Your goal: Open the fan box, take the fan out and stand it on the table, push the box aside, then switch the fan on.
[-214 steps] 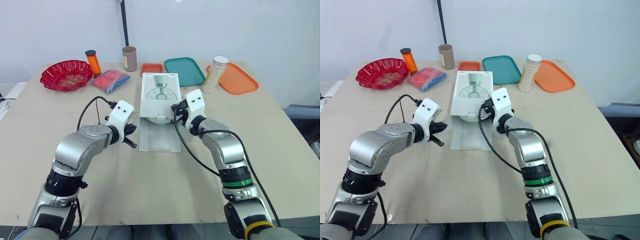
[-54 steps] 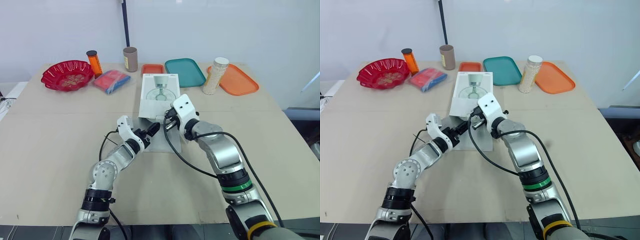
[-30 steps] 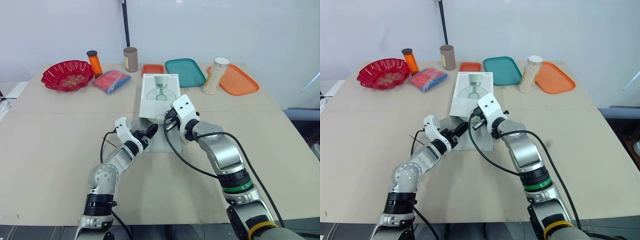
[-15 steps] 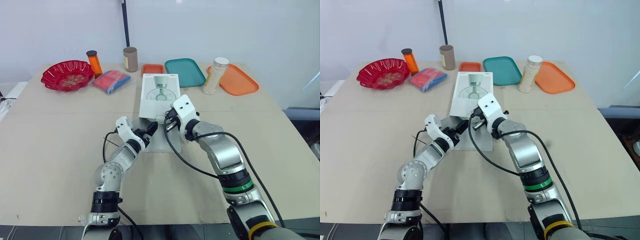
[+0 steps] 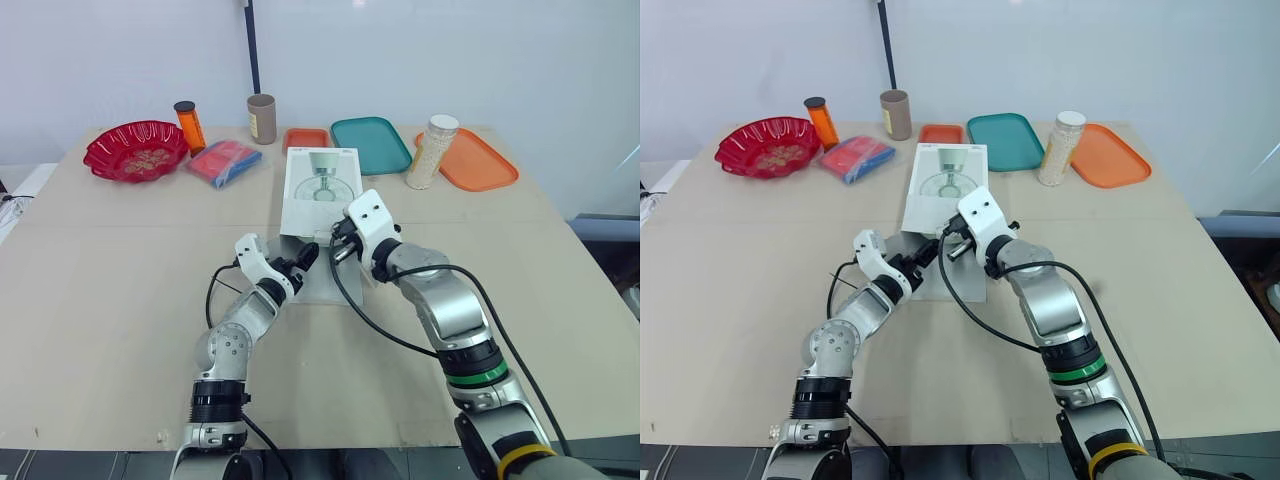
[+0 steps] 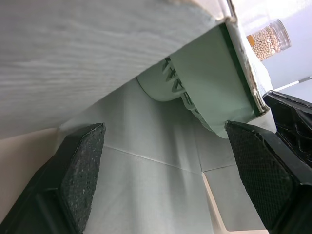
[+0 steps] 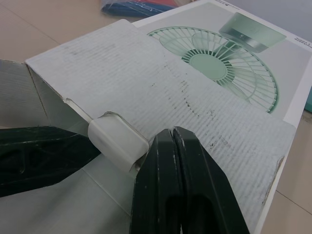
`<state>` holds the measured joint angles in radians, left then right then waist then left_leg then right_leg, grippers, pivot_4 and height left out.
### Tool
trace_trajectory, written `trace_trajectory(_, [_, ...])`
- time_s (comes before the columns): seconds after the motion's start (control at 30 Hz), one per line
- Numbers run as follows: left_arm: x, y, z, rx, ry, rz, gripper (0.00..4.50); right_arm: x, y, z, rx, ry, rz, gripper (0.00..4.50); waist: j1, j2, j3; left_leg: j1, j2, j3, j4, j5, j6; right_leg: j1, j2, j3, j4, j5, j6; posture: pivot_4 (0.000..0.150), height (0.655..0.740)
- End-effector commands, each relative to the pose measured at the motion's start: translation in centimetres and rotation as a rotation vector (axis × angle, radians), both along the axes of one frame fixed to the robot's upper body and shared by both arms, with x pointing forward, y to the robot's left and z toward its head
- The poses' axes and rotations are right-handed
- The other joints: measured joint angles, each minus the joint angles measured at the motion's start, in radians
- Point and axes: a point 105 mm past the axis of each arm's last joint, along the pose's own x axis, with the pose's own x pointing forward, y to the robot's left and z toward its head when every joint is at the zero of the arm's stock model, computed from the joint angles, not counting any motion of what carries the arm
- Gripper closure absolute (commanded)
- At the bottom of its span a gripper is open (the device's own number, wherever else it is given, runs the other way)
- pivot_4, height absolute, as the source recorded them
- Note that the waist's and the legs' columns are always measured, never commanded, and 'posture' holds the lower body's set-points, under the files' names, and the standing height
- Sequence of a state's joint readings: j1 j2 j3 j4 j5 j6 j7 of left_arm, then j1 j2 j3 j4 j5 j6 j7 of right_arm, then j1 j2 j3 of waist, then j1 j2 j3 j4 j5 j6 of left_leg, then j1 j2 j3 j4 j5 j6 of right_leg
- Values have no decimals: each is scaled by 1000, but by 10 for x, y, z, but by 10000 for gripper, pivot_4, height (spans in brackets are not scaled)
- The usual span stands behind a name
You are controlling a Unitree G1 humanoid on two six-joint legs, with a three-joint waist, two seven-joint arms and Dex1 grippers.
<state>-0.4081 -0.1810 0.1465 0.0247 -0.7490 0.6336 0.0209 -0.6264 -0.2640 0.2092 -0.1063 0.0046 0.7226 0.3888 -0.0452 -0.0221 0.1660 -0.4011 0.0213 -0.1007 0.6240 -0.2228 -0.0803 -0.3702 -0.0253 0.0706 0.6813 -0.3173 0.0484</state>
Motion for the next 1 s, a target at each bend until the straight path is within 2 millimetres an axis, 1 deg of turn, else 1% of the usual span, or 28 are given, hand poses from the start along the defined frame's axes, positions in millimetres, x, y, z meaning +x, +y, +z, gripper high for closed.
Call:
trace_trajectory(0.03, [-2, -8, 21, -82, -64, -28, 3292, -2, -1, -20, -28, 75, 0, 45000, 0, 0, 0, 0, 0, 0, 0, 0, 0, 0, 0, 0, 0, 0, 0, 1500, 7400])
trace_trajectory(0.2, [1, -9, 18, -75, -59, -20, 3292, -2, -1, -20, -30, 75, 3, 45000, 0, 0, 0, 0, 0, 0, 0, 0, 0, 0, 0, 0, 0, 0, 0, 1500, 7400])
trace_trajectory(0.37, [6, -18, 21, -106, -63, -31, 3292, -4, -1, -23, -38, 80, 6, 45000, 0, 0, 0, 0, 0, 0, 0, 0, 0, 0, 0, 0, 0, 0, 0, 1500, 7400])
trace_trajectory(0.53, [5, -26, 22, -132, -67, -55, 3292, -6, -1, -25, -42, 83, 8, 45000, 0, 0, 0, 0, 0, 0, 0, 0, 0, 0, 0, 0, 0, 0, 0, 1500, 7400])
trace_trajectory(0.73, [3, -27, 24, -175, -65, -56, 3292, -5, -2, -26, -52, 79, 7, 45000, 0, 0, 0, 0, 0, 0, 0, 0, 0, 0, 0, 0, 0, 0, 0, 1500, 7400])
trace_trajectory(0.87, [1, -30, 29, -217, -82, -71, 3292, -4, -5, -28, -61, 79, -2, 45000, 0, 0, 0, 0, 0, 0, 0, 0, 0, 0, 0, 0, 0, 0, 0, 1500, 7400])
trace_trajectory(1.0, [0, -32, 29, -218, -83, -74, 3292, -1, -9, -28, -70, 69, -31, 45000, 0, 0, 0, 0, 0, 0, 0, 0, 0, 0, 0, 0, 0, 0, 0, 1500, 7400])
